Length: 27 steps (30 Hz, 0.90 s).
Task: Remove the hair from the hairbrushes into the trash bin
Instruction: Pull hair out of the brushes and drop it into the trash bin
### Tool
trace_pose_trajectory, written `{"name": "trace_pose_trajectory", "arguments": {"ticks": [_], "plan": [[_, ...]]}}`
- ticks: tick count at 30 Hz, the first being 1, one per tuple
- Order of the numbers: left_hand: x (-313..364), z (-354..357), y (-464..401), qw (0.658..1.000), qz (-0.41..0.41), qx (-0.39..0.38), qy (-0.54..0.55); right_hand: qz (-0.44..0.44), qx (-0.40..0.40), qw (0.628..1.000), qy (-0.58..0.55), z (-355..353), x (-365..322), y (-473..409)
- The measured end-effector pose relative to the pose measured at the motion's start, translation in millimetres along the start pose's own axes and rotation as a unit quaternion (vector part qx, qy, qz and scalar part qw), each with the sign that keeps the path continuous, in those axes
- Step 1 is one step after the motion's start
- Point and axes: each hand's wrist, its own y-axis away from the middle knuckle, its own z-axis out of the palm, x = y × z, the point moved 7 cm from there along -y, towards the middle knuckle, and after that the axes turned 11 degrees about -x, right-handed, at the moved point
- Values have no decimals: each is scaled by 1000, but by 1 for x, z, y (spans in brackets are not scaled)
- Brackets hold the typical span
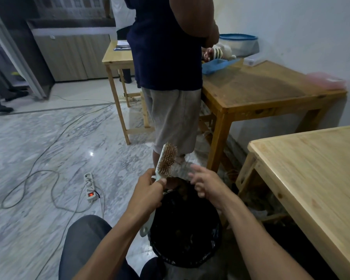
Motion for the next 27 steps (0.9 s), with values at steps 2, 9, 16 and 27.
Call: {"name": "trace_pose_trajectory", "arguments": {"ticks": [2, 9, 16, 27], "plan": [[-3, 4, -1, 1000, -6, -7, 2, -26, -12, 999, -37, 6, -16, 0], [-3, 4, -9, 1000, -19, -9, 20, -77, 53, 996, 6, 9, -28, 0], [-28, -15, -21, 988, -70, 55, 128, -44, 94, 994, 11, 4, -21, 10], [-29, -14, -27, 993, -63, 40, 96, 8, 132, 989, 67, -11, -8, 24]]}}
